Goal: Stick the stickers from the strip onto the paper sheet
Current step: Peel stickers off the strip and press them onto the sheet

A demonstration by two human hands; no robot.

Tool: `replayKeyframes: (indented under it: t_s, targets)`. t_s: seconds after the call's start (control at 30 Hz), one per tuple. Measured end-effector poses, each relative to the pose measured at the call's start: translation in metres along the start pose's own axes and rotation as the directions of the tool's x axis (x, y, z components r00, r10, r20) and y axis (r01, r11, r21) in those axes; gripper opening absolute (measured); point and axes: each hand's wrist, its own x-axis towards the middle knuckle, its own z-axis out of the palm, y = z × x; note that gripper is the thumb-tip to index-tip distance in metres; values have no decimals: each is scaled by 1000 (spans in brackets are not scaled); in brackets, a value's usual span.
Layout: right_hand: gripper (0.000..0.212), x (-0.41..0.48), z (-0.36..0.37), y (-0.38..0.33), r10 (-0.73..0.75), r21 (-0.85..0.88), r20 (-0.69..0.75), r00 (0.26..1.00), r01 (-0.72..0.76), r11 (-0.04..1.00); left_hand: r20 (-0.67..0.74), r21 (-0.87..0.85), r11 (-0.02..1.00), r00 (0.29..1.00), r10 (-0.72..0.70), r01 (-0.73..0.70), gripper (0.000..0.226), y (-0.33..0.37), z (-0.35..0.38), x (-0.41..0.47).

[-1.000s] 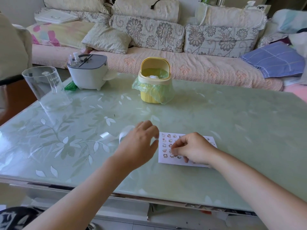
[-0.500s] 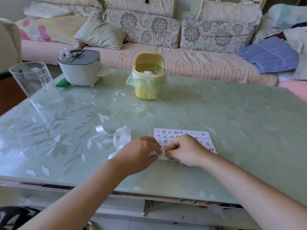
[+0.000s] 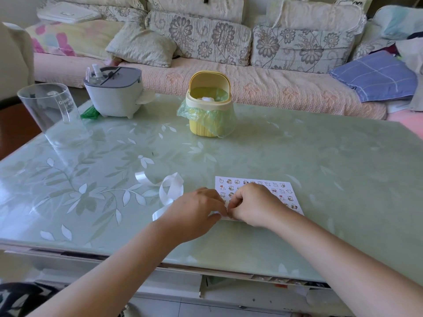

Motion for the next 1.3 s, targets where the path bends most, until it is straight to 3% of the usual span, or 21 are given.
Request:
replayKeyframes:
  t_s: [0.13,0.27,0.4,0.53,0.73,0.9,1.13,1.3]
  targets:
    - [9,2,-6,-7,27,-117,37,999,-23,993,-28,9,999,999,33,-33,17,-2,1,-2]
    - [23,2,-11,-7,-14,-307,-62,998,-6,952,-29,18,999,999,40,-39,18,-1,3,-2]
    - [28,0,-10,7,-63,-168,-46,997,54,984,-16,50,998,999,46,-45,19,-2,4,-5]
    - [11,-8,-1,20,-245,-227,-83,966,221,948,4,91,995,999,48,-48,26,1,2,-8]
    - [48,-26,6,44,-445,-359,-28,895,406,840,43,147,984,994,97,-102,42,7,-2,-16]
    - [54,-37,13,51,-505,-469,-39,862,431,771,64,229,968,994,85,-97,44,10,1,-20]
    - [51,-43,9,56,-486,-352,-52,872,440,826,118,234,966,989,83,-109,48,15,-5,-21]
    - [48,-40,9,52,-464,-328,-47,885,424,844,189,70,996,981,37,-51,49,10,-12,-22]
